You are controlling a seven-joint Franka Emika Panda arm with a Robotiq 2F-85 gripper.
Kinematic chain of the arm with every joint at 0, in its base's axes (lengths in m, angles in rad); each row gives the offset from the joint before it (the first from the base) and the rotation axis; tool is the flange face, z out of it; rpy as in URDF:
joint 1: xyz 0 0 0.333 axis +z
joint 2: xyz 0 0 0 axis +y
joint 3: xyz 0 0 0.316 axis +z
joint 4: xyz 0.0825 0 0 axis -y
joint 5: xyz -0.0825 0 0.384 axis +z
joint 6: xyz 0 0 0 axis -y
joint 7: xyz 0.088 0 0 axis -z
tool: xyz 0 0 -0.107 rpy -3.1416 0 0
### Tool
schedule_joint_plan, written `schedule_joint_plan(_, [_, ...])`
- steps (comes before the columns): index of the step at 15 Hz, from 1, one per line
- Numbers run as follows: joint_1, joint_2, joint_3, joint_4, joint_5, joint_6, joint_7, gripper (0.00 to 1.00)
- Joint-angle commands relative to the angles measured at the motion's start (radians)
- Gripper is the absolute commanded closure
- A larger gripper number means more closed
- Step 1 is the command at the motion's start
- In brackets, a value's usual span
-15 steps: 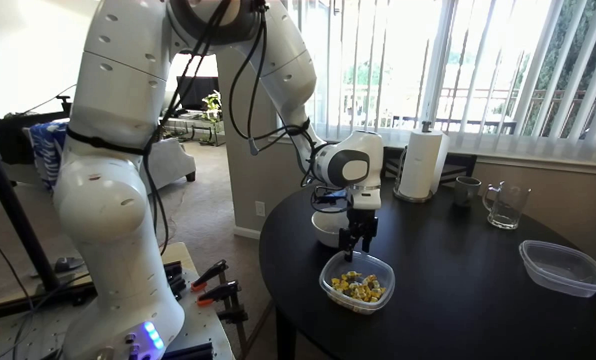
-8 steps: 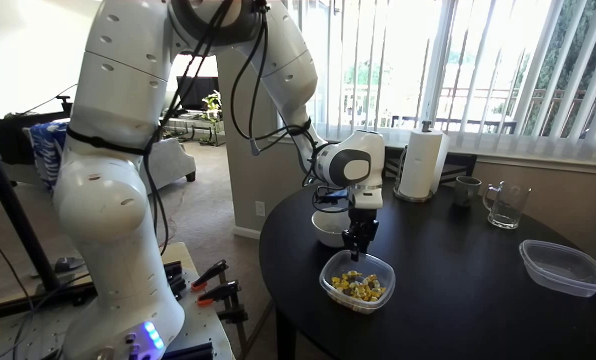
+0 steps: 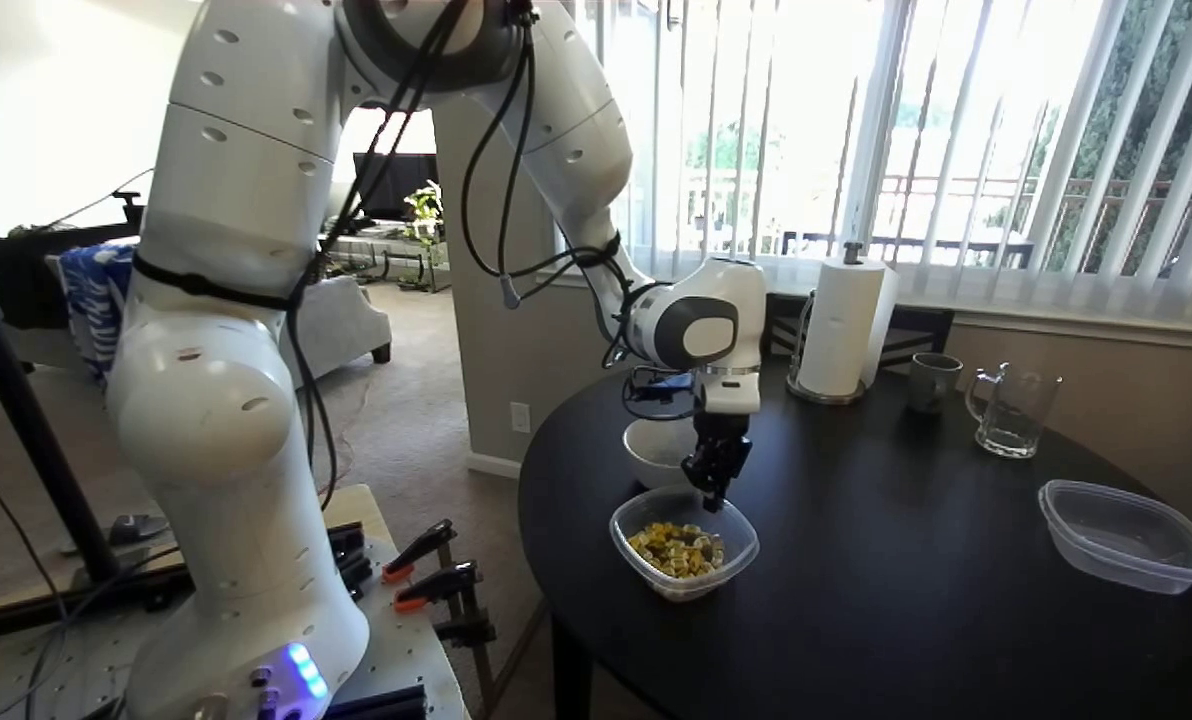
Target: Pick up the lunchbox, then pour its contents into the bowl
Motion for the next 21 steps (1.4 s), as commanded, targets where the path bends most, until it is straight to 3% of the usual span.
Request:
schedule_joint_plan(1, [0.001, -0.091, 0.012, -0.046, 0.032, 0.028, 0.004, 0.97])
schedule_joint_plan(6, [0.012, -0.234, -0.022, -0.088, -0.045, 0.028, 0.058, 0.98])
schedule_joint_plan(10, [0.006, -0.335, -0.006, -0.114, -0.136, 0.009, 0.113, 0.98])
schedule_joint_plan(13, [-0.006, -0.399, 0.035, -0.126, -0.183, -0.019, 0.133, 0.98])
schedule_joint_plan(21, [-0.001, -0.52, 0.192, -0.14, -0.101, -0.007, 0.07, 0.98])
